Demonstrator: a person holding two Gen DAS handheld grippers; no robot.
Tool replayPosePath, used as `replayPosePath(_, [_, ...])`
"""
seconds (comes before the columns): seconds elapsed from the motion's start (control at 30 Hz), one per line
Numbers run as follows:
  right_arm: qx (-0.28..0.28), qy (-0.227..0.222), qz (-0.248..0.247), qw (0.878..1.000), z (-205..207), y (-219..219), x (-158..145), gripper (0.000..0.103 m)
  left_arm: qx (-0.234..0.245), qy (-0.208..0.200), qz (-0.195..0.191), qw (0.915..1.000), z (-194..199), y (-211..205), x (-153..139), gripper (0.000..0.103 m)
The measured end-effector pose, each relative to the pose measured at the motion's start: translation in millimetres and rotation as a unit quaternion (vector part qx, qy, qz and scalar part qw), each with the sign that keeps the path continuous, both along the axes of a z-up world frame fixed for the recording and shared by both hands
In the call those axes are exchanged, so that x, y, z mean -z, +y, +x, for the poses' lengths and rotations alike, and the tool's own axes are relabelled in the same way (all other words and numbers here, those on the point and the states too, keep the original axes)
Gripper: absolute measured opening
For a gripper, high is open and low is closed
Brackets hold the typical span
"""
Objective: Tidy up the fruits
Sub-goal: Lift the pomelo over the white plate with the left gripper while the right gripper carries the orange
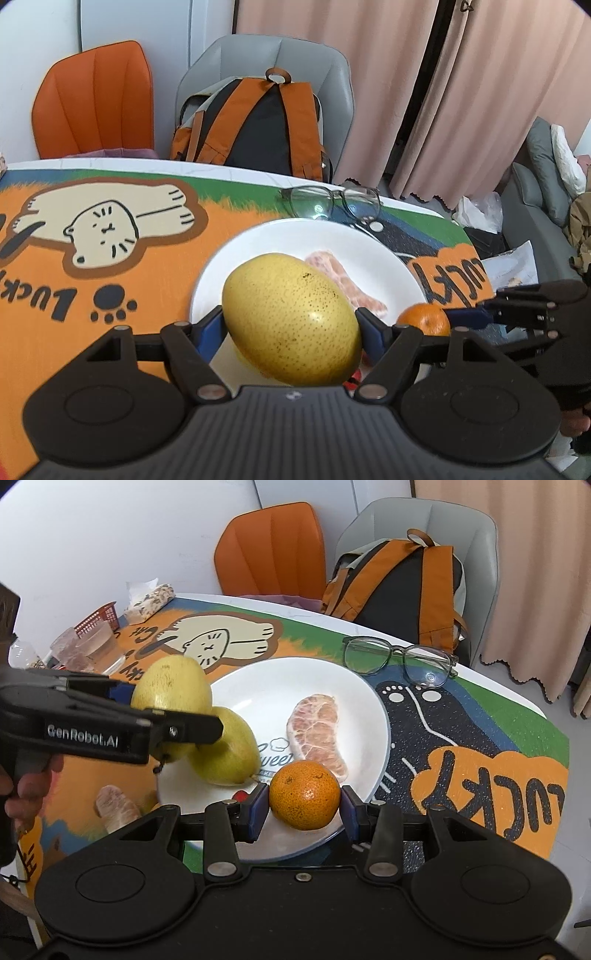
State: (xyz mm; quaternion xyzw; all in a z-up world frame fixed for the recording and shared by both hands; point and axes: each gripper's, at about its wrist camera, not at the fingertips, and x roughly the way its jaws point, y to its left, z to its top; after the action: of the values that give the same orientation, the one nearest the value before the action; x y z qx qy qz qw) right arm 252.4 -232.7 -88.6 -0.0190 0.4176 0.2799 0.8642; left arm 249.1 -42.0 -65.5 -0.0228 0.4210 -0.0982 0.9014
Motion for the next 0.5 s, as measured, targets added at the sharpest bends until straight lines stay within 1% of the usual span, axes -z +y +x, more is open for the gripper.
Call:
replayPosePath(0.3, [0.009, -0.001, -0.009, 1.0, 10.5, 1.7, 5.2, 0.042, 0.002, -0.003, 0.001, 1.0, 19.8, 3.2, 0.5, 0.073])
replayPosePath(0.5, [0.007, 0.005, -0.003, 1.0, 13.8, 3.3, 6.4, 0.042, -0.001, -0.003, 0.0, 1.0, 29.3, 5.3, -0.4, 0.073])
